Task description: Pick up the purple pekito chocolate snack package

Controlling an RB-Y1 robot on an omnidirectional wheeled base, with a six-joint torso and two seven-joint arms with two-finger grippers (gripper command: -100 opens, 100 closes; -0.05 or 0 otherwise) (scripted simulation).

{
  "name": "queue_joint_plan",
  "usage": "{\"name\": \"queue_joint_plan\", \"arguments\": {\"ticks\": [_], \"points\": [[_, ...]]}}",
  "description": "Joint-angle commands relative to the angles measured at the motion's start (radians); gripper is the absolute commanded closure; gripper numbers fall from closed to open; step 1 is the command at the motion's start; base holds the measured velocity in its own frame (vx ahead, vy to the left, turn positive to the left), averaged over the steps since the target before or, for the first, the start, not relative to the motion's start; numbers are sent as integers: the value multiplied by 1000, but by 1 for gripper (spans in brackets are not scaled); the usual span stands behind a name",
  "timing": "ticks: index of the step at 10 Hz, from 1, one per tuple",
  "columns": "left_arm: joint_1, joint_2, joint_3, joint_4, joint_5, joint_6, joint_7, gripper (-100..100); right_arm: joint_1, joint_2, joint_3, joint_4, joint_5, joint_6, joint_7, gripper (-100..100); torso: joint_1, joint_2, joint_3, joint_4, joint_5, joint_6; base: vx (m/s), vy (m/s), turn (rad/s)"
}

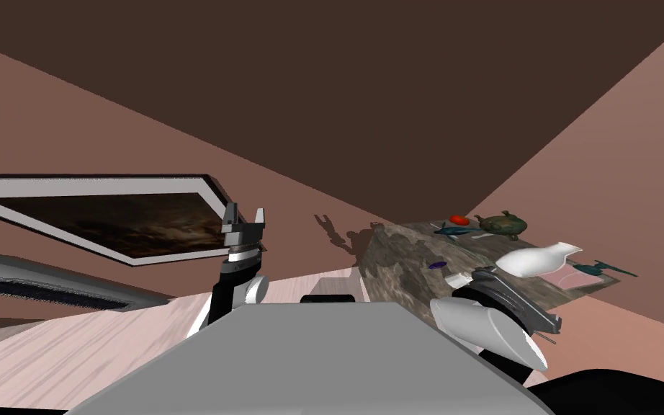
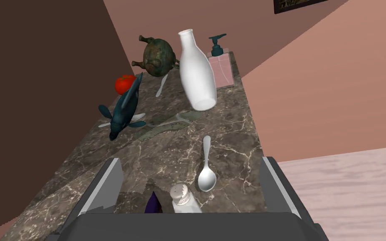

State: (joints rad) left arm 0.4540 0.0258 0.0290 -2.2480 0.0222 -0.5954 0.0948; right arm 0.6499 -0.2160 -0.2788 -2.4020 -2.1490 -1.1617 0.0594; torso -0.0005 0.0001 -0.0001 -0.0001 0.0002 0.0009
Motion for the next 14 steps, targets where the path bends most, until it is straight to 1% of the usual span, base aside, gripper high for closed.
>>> {"name": "queue_joint_plan", "arguments": {"ticks": [1,2,3,5,6,7,10,11,14], "points": [[0,0,0,0,0,0,0,0,4,2,1,-1,-50,0,-2,-100,0,0,0,0,0,0,2,-2,-22],[0,0,0,0,0,0,0,0,4,2,1,-1,-56,0,-2,-100,0,1,1,0,0,0,0,0,0],[0,0,0,0,0,0,0,0,10,-10,-13,-7,-98,-34,-5,-100,0,2,1,0,0,0,24,-2,171],[0,0,0,0,0,0,0,0,10,-10,-13,-7,-160,-34,-5,-100,0,0,0,0,0,0,25,-5,56],[0,0,0,0,0,0,0,0,10,-10,-13,-7,-182,-34,-5,-100,0,0,0,0,0,0,4,-1,-17],[0,0,0,0,0,0,0,0,16,-23,-27,-12,-216,-66,-8,-100,0,1,1,0,0,0,24,-7,155],[0,0,0,0,0,0,0,0,16,-23,-27,-12,-304,-66,-8,-100,-1,1,0,0,0,0,13,-9,38],[0,0,0,0,0,0,0,0,22,-38,-41,-17,-335,-98,-12,-100,0,1,1,0,0,0,20,-10,201],[0,0,0,0,0,0,0,0,22,-38,-41,-17,-421,-98,-12,-100,-1,1,0,0,0,0,14,-16,13]]}}
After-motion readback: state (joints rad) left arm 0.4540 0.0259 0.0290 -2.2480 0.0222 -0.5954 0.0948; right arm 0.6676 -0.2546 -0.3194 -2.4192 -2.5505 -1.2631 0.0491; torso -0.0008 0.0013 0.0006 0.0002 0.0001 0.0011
